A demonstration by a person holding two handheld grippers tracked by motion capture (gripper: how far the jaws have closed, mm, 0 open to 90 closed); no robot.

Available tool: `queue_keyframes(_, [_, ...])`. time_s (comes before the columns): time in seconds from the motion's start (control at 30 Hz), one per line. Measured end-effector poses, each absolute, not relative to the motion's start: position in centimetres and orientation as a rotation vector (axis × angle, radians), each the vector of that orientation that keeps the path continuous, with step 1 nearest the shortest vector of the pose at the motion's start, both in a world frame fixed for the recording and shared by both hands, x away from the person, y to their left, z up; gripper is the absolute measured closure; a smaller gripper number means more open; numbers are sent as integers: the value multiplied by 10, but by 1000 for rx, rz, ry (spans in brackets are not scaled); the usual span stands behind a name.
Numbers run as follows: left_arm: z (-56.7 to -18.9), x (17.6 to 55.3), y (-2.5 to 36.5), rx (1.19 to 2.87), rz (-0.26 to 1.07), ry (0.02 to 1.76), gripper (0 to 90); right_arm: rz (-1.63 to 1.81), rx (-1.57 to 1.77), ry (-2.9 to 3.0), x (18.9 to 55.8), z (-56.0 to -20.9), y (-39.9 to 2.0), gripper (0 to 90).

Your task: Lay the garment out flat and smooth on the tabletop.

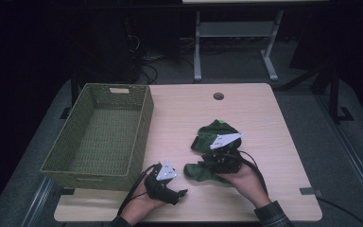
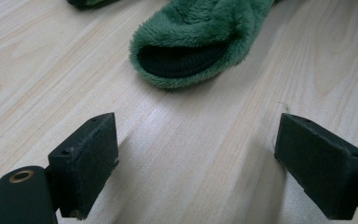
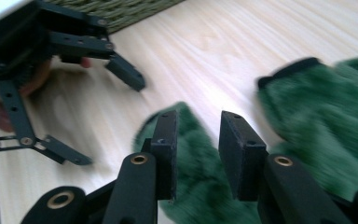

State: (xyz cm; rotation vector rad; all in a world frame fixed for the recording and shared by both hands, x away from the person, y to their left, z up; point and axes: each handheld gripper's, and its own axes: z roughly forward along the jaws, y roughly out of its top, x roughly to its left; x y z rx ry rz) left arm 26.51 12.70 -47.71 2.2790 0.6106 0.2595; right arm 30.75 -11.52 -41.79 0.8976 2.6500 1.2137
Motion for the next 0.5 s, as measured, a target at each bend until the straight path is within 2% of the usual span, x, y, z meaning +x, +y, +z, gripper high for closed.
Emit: queue_keyframes(0.5, [-478,265,127,2273,257,610,127,1196,784,2724,297,-426,-70,706])
